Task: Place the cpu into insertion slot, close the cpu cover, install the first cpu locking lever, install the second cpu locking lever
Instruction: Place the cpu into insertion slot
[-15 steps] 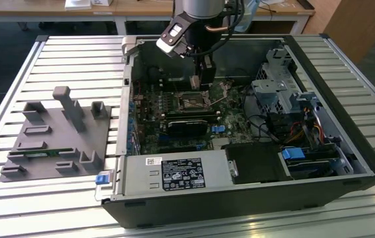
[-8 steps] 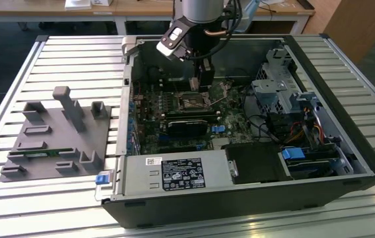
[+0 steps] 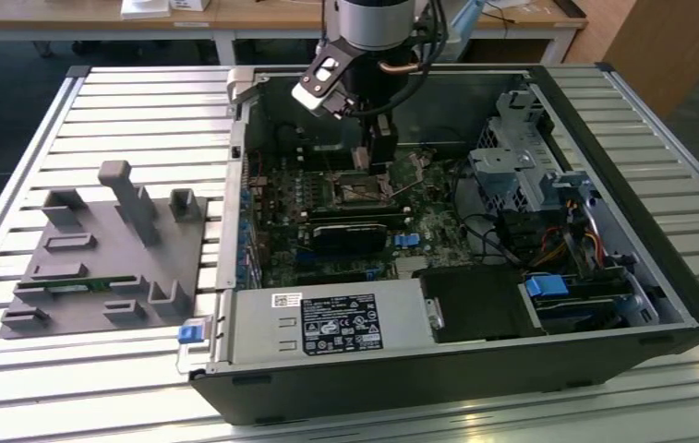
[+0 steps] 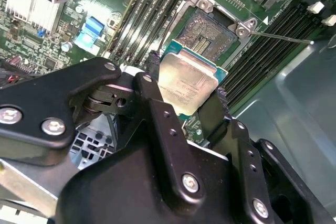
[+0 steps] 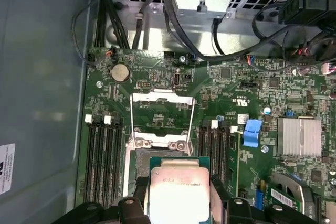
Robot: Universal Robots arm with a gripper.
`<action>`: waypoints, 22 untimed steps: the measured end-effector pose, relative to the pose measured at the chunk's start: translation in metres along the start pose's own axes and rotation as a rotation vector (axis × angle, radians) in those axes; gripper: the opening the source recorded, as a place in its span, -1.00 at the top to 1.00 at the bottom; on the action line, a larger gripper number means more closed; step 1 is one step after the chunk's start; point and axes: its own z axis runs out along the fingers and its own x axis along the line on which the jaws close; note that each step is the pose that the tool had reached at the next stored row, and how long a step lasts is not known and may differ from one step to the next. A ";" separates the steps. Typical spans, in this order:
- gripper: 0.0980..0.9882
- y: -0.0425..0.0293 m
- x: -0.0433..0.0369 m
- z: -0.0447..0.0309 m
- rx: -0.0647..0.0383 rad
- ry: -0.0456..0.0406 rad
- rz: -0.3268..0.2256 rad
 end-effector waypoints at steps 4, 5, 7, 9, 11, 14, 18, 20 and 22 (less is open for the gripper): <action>0.00 -0.0003 0.0000 0.0026 0.000 0.0000 0.000; 0.00 -0.0003 0.0000 0.0033 0.000 -0.0001 0.000; 0.00 -0.0004 0.0000 0.0045 0.000 0.0000 0.000; 0.00 -0.0005 0.0001 0.0058 0.000 0.0000 0.000; 0.00 -0.0006 0.0001 0.0069 0.000 0.0000 0.000; 0.00 -0.0007 0.0001 0.0083 0.000 -0.0001 0.000; 0.00 -0.0009 0.0001 0.0106 0.000 0.0000 0.000; 0.00 -0.0010 0.0001 0.0116 0.000 -0.0001 0.000; 0.00 -0.0011 0.0001 0.0125 0.000 0.0000 0.000</action>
